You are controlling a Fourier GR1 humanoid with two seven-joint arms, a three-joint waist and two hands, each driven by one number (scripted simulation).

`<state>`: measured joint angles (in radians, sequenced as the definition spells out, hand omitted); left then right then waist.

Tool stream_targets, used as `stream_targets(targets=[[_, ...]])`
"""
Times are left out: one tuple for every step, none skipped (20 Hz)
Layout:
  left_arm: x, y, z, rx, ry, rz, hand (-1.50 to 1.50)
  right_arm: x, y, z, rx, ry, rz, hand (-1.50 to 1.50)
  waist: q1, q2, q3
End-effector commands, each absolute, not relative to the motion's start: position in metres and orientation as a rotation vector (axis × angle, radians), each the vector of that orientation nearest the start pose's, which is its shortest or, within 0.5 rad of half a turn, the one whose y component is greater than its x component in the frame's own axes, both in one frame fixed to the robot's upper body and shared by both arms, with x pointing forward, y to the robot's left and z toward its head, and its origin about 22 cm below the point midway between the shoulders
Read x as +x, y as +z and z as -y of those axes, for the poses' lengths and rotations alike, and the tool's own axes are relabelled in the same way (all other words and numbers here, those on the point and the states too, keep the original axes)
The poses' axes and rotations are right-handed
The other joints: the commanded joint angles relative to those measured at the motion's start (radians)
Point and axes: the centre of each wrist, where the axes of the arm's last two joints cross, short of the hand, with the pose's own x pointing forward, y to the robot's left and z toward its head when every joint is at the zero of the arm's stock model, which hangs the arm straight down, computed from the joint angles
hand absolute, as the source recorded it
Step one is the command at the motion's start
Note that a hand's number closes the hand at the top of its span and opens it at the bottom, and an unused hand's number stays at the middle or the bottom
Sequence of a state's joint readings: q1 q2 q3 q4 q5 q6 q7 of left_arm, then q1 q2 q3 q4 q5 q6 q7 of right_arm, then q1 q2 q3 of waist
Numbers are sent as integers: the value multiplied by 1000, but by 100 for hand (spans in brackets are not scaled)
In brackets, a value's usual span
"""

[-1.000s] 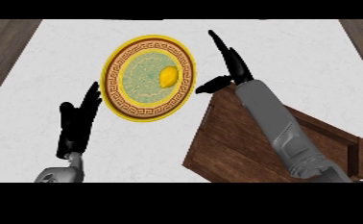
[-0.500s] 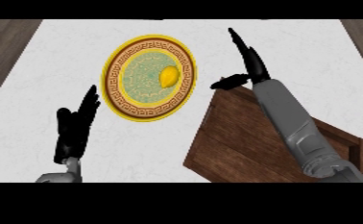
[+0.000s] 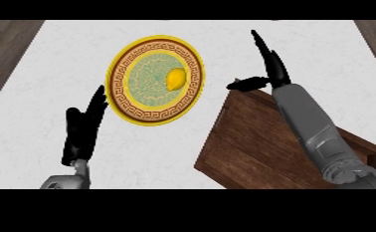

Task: Pick the lemon from the tray and place it in the plate

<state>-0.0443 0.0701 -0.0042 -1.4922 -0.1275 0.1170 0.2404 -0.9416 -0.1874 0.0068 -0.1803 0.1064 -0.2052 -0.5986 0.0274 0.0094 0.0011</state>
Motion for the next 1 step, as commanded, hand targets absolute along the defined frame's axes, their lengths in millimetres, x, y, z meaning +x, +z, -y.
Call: stream_targets(targets=[[251,-13,-251,235,-49,1289,0,415,-10,211,-340,475,1677,-150,0,0,0]])
